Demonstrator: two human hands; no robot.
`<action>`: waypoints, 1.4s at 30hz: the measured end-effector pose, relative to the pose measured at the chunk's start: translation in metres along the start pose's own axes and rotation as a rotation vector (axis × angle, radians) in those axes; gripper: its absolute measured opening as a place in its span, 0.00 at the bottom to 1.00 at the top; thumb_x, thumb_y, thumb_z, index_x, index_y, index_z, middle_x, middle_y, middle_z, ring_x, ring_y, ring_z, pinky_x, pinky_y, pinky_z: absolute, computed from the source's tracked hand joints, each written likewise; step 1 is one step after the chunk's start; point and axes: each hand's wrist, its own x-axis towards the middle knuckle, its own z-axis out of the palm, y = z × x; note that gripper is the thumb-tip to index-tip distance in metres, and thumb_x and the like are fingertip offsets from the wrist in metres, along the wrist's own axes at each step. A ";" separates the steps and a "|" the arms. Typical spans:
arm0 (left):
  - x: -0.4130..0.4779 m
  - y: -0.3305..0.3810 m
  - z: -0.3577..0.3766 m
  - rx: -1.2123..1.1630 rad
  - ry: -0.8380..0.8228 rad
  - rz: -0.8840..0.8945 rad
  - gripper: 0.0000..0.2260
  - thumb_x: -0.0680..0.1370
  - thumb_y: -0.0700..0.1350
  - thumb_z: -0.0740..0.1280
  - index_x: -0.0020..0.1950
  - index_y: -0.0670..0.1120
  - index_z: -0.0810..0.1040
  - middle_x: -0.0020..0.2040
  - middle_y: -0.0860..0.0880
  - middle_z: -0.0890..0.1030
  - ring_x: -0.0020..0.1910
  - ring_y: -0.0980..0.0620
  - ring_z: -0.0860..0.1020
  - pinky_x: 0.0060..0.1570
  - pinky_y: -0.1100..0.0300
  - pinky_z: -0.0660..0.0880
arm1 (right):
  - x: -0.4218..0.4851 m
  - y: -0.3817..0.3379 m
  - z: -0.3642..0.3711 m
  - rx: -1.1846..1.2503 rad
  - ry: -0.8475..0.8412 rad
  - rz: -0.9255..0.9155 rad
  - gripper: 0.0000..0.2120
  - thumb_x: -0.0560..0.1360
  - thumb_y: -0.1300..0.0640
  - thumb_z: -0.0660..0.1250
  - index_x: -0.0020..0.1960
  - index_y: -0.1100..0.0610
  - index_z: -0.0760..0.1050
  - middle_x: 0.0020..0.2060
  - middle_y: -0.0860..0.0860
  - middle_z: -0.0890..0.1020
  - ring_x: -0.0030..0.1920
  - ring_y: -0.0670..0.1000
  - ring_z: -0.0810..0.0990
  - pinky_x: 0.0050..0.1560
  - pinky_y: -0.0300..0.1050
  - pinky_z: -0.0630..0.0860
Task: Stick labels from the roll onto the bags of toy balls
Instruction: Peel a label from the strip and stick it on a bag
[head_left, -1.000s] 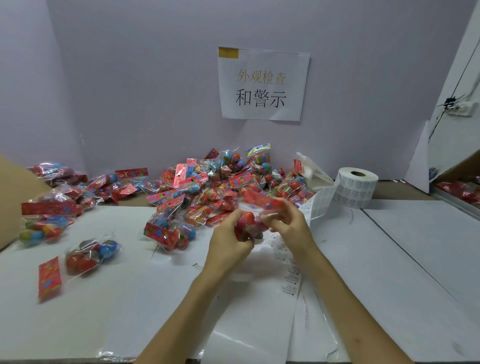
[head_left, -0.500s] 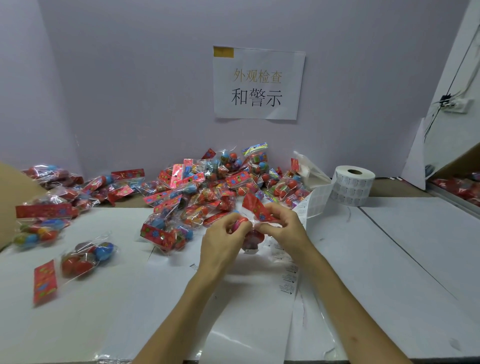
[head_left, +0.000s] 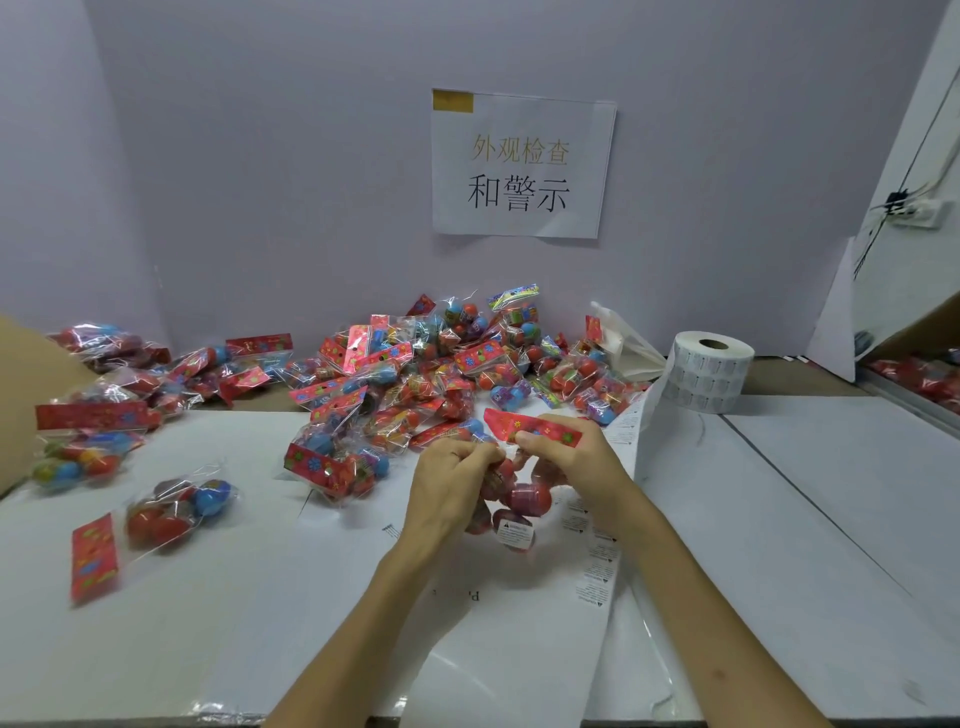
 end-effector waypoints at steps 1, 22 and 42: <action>0.001 -0.001 0.000 0.017 -0.008 -0.019 0.15 0.79 0.45 0.69 0.35 0.42 0.86 0.35 0.38 0.82 0.33 0.46 0.77 0.36 0.54 0.74 | 0.000 0.000 0.000 0.005 -0.002 0.024 0.04 0.77 0.58 0.72 0.50 0.59 0.83 0.37 0.57 0.85 0.32 0.51 0.80 0.34 0.43 0.77; 0.000 0.002 -0.002 -0.116 -0.059 -0.081 0.15 0.85 0.48 0.60 0.53 0.43 0.84 0.47 0.47 0.87 0.32 0.40 0.84 0.43 0.48 0.79 | 0.024 -0.056 -0.164 0.358 0.533 -0.084 0.05 0.79 0.64 0.69 0.50 0.56 0.81 0.36 0.49 0.81 0.30 0.44 0.76 0.32 0.37 0.74; -0.014 -0.003 0.008 0.342 -0.111 0.159 0.06 0.82 0.47 0.67 0.51 0.54 0.83 0.48 0.60 0.83 0.44 0.58 0.82 0.47 0.56 0.79 | 0.064 -0.044 -0.096 0.004 0.373 0.041 0.13 0.79 0.67 0.66 0.63 0.61 0.78 0.54 0.61 0.84 0.47 0.56 0.84 0.46 0.47 0.80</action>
